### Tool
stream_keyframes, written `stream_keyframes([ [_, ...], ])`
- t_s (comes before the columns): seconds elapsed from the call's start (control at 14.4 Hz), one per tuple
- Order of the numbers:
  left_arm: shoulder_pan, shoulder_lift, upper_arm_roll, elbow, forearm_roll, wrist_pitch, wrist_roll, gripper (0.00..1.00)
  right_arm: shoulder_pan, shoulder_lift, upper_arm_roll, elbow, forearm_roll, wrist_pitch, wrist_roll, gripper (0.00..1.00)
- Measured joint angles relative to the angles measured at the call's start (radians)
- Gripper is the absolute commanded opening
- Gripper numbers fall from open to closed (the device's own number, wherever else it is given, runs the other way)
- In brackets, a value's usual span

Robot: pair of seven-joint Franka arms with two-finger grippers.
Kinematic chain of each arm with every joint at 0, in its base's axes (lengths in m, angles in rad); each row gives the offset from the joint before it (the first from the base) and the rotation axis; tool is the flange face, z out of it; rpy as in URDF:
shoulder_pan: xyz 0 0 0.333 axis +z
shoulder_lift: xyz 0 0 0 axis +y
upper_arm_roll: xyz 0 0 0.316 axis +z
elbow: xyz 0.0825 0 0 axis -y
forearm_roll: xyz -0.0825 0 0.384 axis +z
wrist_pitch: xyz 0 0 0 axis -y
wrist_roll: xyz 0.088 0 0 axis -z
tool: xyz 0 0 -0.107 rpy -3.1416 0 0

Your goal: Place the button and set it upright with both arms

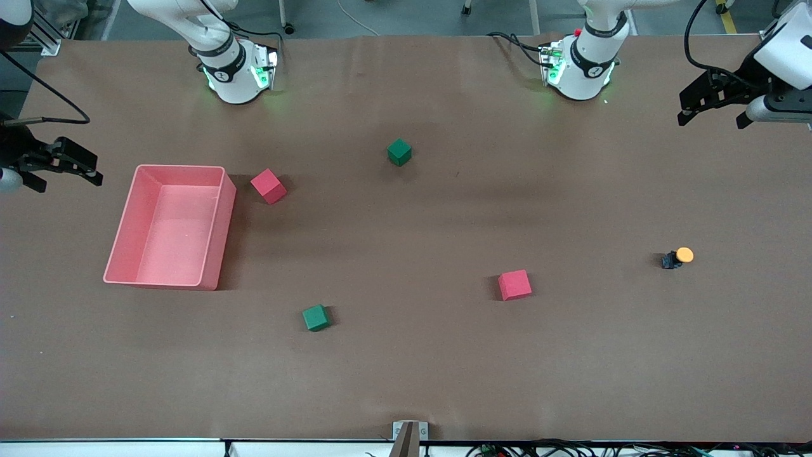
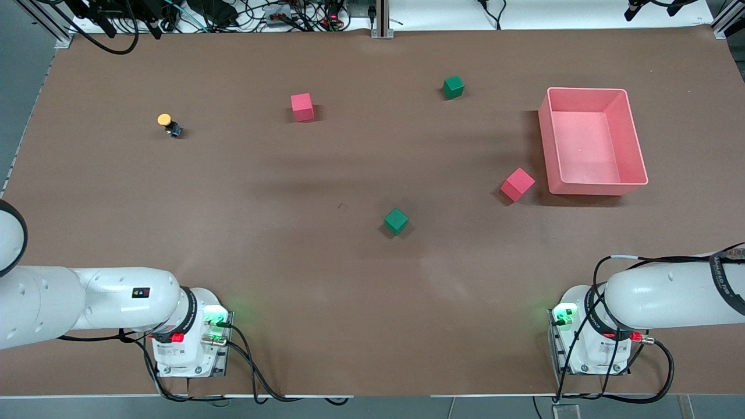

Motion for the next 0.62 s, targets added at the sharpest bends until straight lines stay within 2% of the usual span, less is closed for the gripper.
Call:
stream_keyframes([
  [0.62, 0.000, 0.000, 0.000, -0.001, 0.000, 0.004, -0.001, 1.00, -0.003, -0.059, -0.004, -0.010, 0.000, -0.042, 0.037, 1.00],
])
